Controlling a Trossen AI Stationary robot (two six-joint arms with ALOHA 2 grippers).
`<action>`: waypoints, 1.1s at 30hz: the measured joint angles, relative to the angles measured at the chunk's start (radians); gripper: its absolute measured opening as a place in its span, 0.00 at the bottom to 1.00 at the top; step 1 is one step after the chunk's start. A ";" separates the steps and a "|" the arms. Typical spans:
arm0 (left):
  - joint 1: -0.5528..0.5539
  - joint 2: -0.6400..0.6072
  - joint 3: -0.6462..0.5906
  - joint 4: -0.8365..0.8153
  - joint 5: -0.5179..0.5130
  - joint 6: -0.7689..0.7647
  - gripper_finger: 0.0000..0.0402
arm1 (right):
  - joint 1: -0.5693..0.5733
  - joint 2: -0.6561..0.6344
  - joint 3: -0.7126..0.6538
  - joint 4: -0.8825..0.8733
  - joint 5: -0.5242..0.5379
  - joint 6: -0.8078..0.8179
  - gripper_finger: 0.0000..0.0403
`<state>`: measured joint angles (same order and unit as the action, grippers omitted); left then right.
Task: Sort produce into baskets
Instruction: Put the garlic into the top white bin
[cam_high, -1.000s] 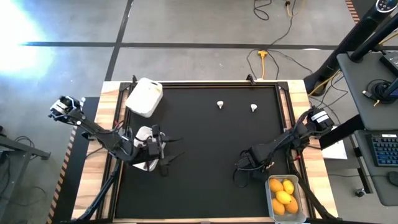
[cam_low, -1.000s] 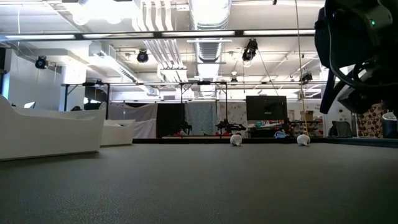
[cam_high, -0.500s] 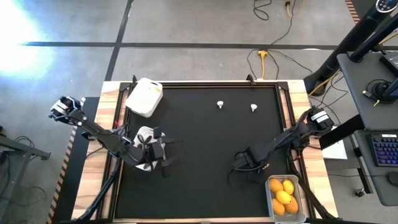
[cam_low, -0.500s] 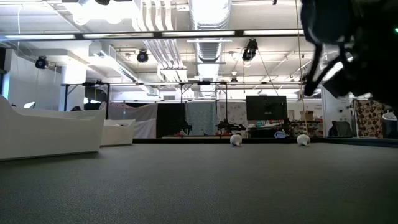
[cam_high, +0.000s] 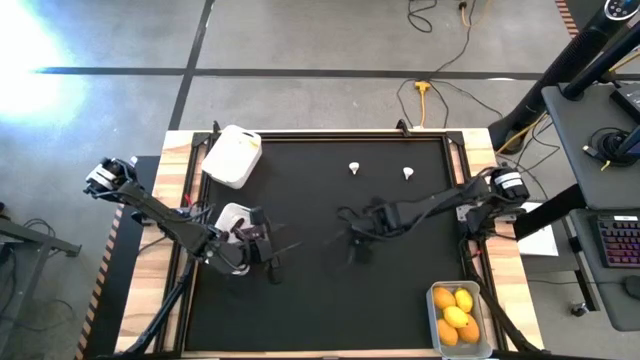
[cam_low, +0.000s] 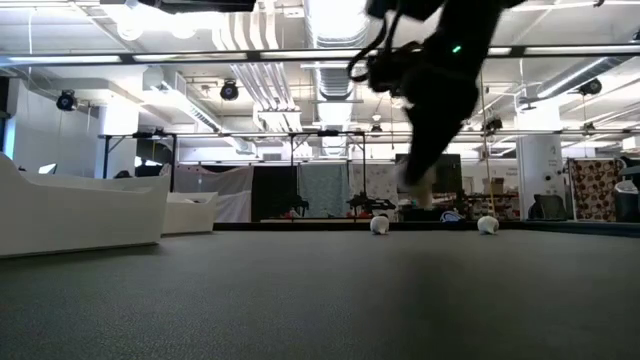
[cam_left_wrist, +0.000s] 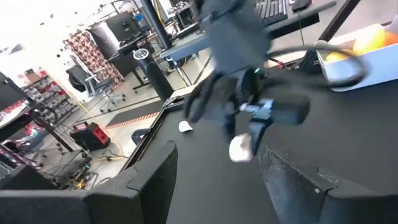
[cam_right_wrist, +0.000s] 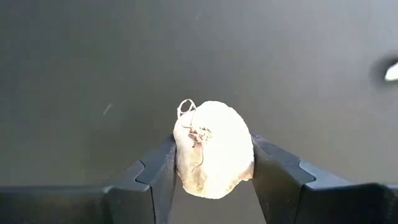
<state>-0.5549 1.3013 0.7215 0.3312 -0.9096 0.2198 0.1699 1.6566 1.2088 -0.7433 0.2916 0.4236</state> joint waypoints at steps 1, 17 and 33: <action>0.002 0.005 0.002 0.001 -0.001 0.003 0.52 | -0.023 0.010 -0.003 0.033 0.000 -0.034 0.42; 0.107 0.022 -0.067 -0.008 -0.063 -0.085 0.52 | -0.190 0.163 -0.004 0.212 -0.002 -0.111 0.44; 0.344 0.159 -0.125 0.111 0.180 -0.346 0.59 | -0.178 0.165 0.131 0.024 -0.065 -0.065 0.74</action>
<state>-0.2105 1.4601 0.5967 0.4423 -0.7293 -0.1257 -0.0082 1.8214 1.3401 -0.7196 0.2265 0.3584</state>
